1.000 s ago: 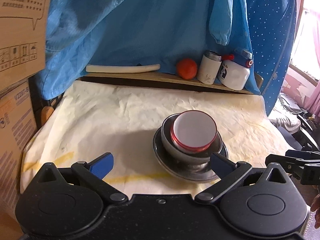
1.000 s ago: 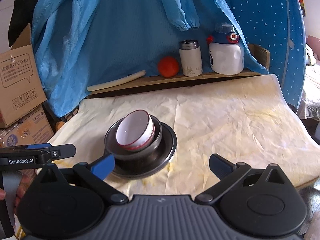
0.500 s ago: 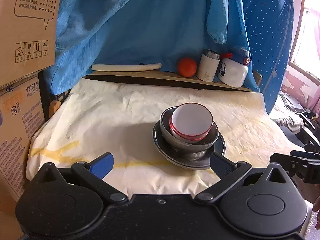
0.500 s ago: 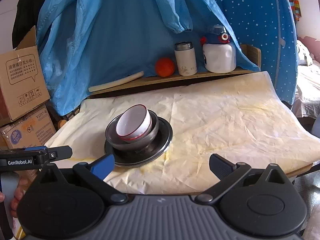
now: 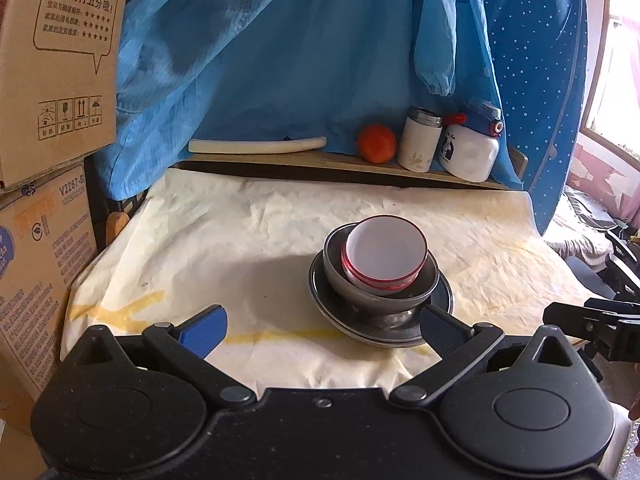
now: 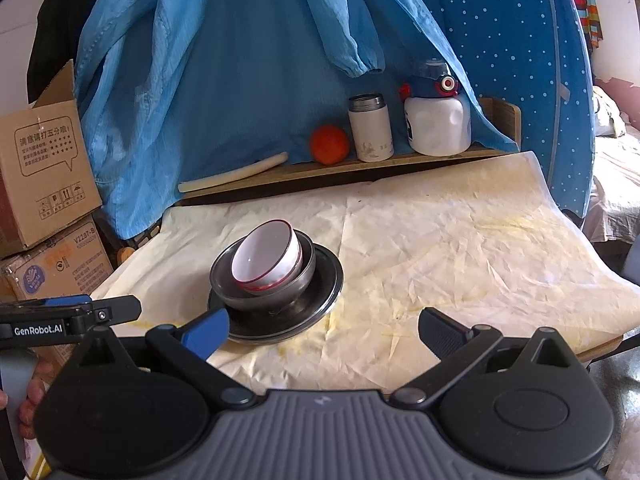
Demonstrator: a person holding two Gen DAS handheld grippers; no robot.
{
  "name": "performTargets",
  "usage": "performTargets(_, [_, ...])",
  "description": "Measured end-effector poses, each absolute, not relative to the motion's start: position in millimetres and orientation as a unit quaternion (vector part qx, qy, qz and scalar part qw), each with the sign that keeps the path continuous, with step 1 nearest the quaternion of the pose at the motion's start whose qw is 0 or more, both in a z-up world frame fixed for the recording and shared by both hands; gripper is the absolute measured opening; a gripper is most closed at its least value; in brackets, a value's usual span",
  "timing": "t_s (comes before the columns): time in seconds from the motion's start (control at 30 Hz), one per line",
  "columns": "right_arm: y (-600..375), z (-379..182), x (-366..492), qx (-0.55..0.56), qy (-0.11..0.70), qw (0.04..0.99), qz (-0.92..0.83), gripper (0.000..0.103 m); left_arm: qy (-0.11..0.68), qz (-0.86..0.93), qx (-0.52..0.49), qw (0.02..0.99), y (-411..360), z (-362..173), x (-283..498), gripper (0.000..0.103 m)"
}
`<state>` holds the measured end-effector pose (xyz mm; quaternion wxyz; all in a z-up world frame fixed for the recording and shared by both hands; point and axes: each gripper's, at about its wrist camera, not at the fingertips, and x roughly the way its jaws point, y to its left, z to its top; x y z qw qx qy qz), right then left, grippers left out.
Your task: Organize plates and bowls
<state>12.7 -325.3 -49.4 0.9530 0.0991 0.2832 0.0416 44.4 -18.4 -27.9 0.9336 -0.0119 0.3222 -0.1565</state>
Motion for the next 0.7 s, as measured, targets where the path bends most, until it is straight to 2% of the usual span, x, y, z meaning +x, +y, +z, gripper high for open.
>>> performTargets(0.7, [-334.6, -53.2, 12.3, 0.103, 0.297, 0.948, 0.044, 0.103, 0.326, -0.149, -0.012, 0.933, -23.6, -30.1, 44.7, 0.102])
